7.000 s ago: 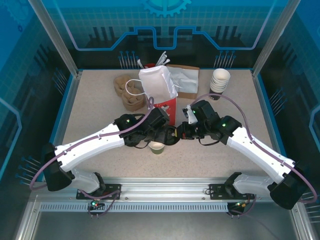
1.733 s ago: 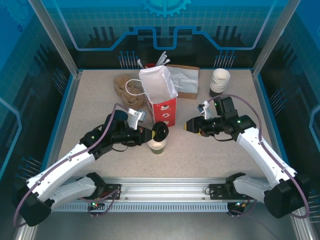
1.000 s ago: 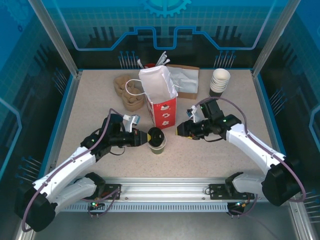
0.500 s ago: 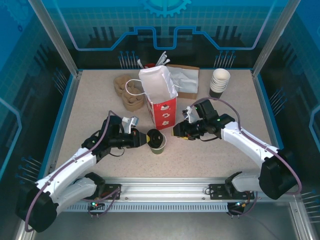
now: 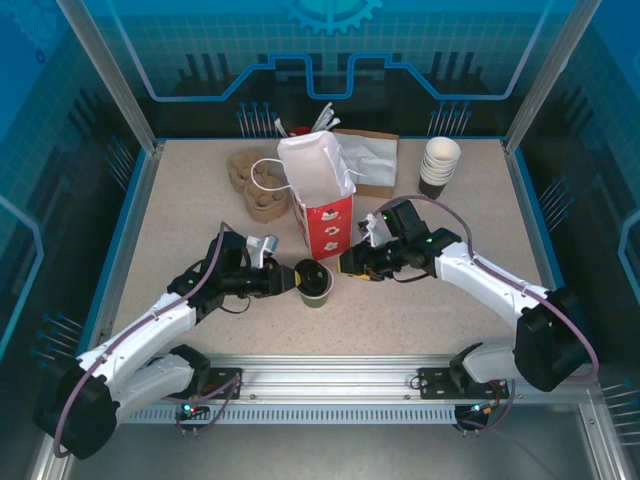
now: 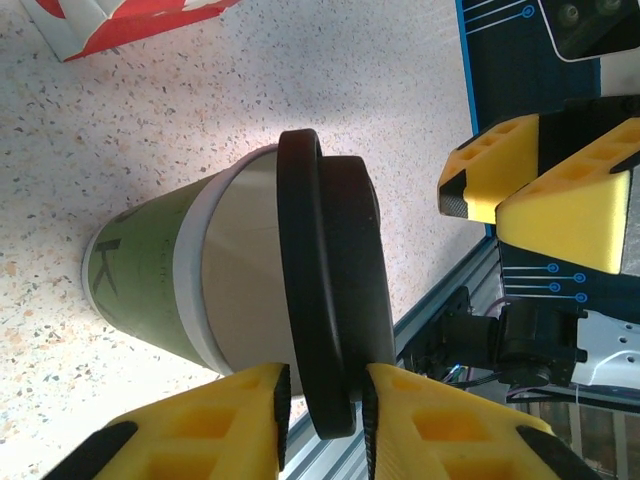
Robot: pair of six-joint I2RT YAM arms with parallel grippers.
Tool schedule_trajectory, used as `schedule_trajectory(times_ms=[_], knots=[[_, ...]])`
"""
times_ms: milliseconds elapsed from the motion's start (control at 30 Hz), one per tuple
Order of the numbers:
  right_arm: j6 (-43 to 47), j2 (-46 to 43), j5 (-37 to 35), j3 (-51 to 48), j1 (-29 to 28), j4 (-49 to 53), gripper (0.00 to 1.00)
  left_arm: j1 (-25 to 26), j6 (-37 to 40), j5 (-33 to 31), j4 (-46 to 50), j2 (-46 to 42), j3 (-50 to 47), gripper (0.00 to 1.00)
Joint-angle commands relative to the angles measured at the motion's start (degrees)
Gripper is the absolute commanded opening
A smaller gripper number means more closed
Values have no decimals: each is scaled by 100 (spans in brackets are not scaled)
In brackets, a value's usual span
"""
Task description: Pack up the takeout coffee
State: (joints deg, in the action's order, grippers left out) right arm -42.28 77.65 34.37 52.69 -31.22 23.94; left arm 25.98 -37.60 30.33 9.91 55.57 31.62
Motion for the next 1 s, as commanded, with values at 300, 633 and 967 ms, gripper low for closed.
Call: schedule_trajectory(times_ms=[300,633,967], knots=[[-131,224,192,5,-208,-373,58,-74,-15,94,-208,132,-221,29],[-165,402,134,20,-340,-470,61,-75,24,39,-216,156,-342,29],[-130,419,61,68,-393,-408,62,-75,155,40,26,10,-270,43]])
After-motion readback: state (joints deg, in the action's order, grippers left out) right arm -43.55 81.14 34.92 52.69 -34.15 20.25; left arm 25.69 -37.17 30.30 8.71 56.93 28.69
